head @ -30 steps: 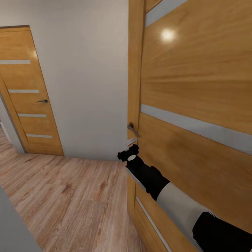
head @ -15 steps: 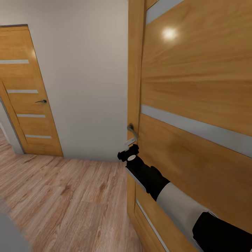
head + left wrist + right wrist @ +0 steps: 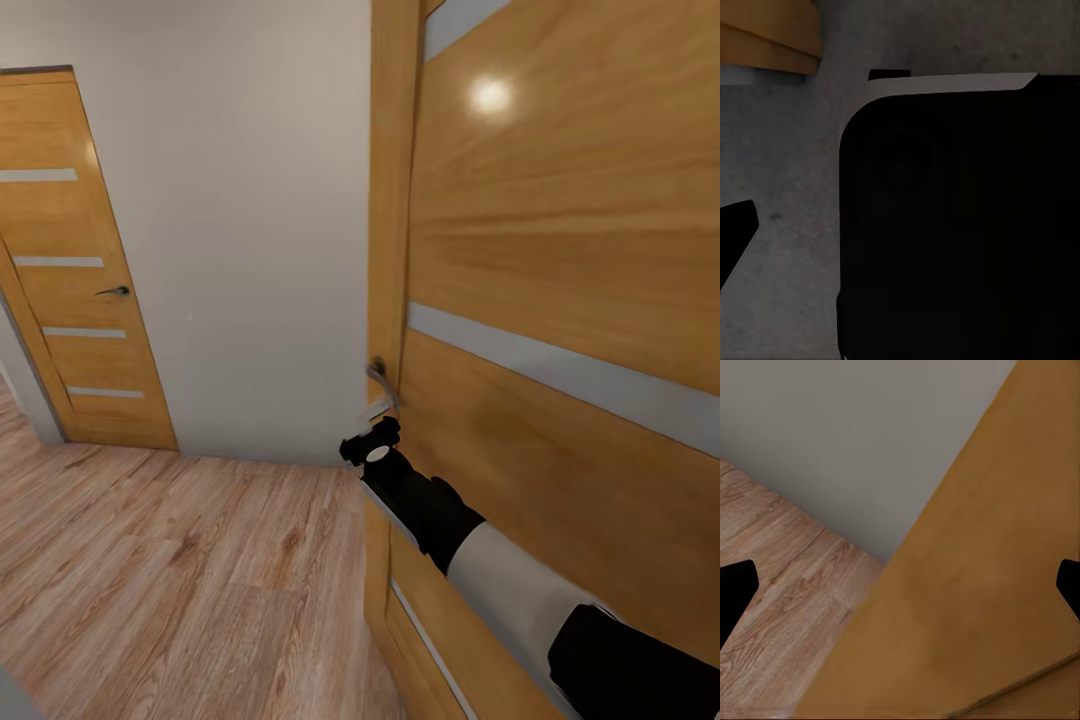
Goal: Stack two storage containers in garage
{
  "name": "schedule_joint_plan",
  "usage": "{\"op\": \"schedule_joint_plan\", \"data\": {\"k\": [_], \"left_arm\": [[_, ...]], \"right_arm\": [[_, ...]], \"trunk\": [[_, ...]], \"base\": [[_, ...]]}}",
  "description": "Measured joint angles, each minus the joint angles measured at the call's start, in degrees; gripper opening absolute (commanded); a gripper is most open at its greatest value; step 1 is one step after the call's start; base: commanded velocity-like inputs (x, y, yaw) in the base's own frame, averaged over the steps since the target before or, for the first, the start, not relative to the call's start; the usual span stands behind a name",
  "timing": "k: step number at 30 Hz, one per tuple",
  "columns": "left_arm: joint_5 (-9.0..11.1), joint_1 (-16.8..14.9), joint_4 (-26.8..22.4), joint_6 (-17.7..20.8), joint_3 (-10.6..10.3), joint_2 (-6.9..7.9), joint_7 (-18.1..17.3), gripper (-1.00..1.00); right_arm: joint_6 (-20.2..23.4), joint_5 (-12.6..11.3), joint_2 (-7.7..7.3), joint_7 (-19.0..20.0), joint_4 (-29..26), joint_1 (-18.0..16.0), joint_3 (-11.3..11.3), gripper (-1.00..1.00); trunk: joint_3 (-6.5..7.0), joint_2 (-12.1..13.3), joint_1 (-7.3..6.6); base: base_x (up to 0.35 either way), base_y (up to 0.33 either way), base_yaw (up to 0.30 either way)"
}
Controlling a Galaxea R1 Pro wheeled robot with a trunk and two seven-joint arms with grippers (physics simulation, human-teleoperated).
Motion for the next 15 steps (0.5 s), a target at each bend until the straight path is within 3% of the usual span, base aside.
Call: {"op": "schedule_joint_plan", "data": {"k": [5,6,9,15], "left_arm": [[0.0,0.0,0.0,0.01,-0.01,0.0,0.0,1.0],[0.0,-0.01,0.01,0.01,-0.01,0.0,0.0,1.0],[0.0,0.01,-0.01,0.03,0.01,0.0,0.0,1.0],[0.0,0.0,0.0,-0.02,0.0,0.0,0.0,1.0]], "right_arm": [[-2.0,0.07,0.0,0.08,5.53,-0.01,-0.72,1.0],[-4.82,-0.11,0.0,0.03,7.17,0.01,-2.09,1.0],[-6.41,0.68,0.0,-0.3,9.12,0.0,-3.4,1.0],[-8.17,0.72,0.0,-1.18,14.59,0.03,-3.97,1.0]], "trunk": [[0.0,0.0,0.0],[0.0,0.0,0.0],[0.0,0.0,0.0],[0.0,0.0,0.0]], "base": [[0.0,0.0,0.0],[0.0,0.0,0.0],[0.0,0.0,0.0],[0.0,0.0,0.0]]}}
